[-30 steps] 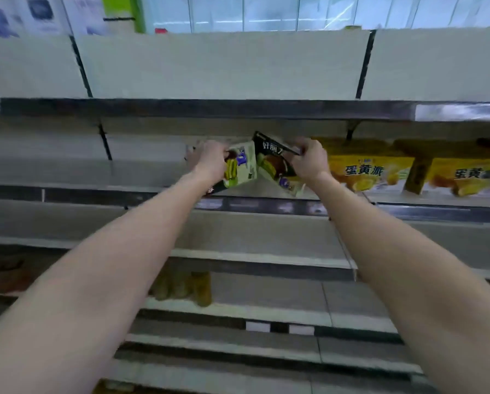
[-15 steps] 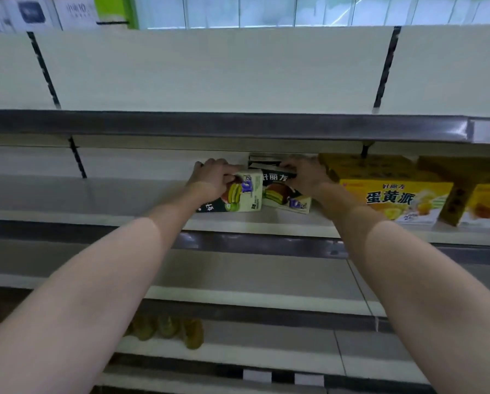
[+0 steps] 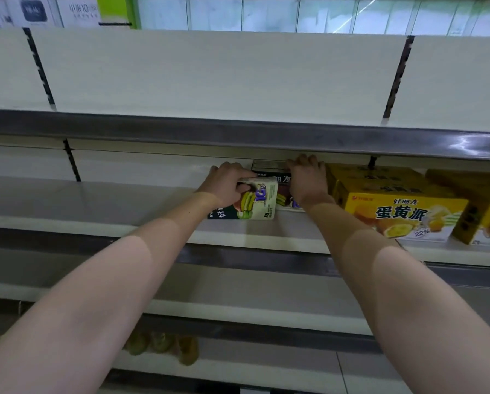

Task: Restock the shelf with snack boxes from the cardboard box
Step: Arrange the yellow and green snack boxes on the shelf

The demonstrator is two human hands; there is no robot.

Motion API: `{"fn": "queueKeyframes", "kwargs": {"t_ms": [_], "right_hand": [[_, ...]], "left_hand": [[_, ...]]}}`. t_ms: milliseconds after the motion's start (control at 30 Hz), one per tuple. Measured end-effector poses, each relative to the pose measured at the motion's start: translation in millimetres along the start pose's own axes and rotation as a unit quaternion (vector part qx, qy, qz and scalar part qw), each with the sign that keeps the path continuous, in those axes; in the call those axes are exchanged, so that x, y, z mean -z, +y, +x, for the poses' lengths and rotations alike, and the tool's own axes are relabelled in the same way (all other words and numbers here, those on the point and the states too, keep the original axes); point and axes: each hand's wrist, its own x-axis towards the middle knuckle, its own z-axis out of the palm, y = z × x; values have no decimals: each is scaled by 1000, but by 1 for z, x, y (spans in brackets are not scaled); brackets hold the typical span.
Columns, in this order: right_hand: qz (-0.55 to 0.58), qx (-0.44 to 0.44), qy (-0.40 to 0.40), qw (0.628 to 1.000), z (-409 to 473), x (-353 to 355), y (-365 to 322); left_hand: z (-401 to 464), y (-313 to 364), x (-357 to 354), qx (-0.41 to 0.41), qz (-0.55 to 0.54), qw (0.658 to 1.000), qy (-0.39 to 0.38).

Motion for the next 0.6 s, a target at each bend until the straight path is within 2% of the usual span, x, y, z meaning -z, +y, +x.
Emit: {"fn": "queueKeyframes", "kwargs": {"t_ms": [167,333,533,600], "right_hand": [[19,5,-6,1000,1,-2,7],[202,16,20,979,0,2,9],[192,92,17,977,3,7,-15],[195,129,17,972,1,6,-32]], "left_hand": [[6,3,-1,-8,-6,1000,-17],[12,2,23,8,-108,986,-124],[3,-20,65,-3,-57,977,-207],[-3,-26,72,24,-111,972,-204]]}}
